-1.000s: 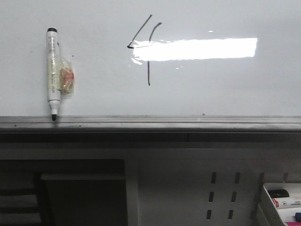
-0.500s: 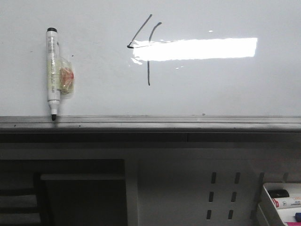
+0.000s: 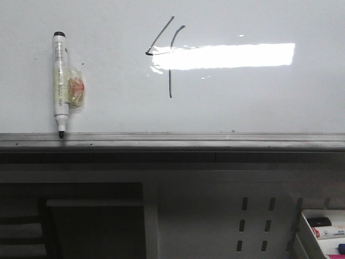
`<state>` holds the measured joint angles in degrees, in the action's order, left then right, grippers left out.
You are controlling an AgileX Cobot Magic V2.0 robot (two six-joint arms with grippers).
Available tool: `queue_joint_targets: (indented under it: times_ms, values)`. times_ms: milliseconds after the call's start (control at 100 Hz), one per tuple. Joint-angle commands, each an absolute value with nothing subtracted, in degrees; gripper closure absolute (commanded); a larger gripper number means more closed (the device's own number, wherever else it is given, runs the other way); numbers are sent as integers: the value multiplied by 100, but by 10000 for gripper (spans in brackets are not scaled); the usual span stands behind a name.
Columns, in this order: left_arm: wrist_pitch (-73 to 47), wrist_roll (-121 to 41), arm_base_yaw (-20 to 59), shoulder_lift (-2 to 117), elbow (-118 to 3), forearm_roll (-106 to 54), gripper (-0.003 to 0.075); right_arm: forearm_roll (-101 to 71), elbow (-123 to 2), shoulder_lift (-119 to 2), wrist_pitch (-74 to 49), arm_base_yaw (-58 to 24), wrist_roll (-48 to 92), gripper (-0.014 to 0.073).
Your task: Write number 4 on whiteboard
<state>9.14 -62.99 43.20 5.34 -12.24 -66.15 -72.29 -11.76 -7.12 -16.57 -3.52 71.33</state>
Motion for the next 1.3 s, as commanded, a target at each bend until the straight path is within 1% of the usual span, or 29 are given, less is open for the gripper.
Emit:
queue_joint_targets:
  times_ms: [0,310,390,470,510,590,710,800,860,1040,1150,1190,1290]
  values:
    - [1058,-6294,4304,583,-1385,-6596,741,-7372,-1321,-761,-1469,-323,7174,661]
    - [1058,-6294,4304,583,-1385,-6569,741,-7383,-1321,-761,-1469,-323,7174,661]
    - [1034,-6238,4289,583,-1361,-5656,741,-7383,-1321,-761,-1469,-323,7174,661]
    - [645,-5707,4138,583,-1349,-4771,741,-7383,-1321,-761,-1469,-323,7174,661]
    - [598,-5416,3987,593,-1321,-4299,741,-7383,-1321,-761,-1469,-323,7174,661]
    - [682,-4037,3528,594,-1170,-3281,741,-7383,-1321,-761,-1458,-323,7174,661]
    - [719,-2087,2448,594,-834,-1745,741,-7383,-1321,-761,-1460,-323,7174,661]
    - [719,-1273,1782,532,-605,-1138,741,-7383,-1321,-761,-1460,-323,7174,661]
    - [639,-1120,1435,391,-479,-847,741,-7383,-1321,-761,-1456,-323,7174,661]
    - [501,-1110,707,58,-124,-739,741,-7383,-1321,-761,-1446,-323,7174,661]
    - [535,-1097,474,-183,153,-739,741,-7383,-1321,-761,-1443,-323,7174,661]
    - [338,-1094,408,-198,154,-739,741,-7383,-1321,-761,-1431,-323,7174,661]
    - [336,-1094,325,-187,154,-722,741,-7383,-1321,-761,-1418,-323,7174,661]
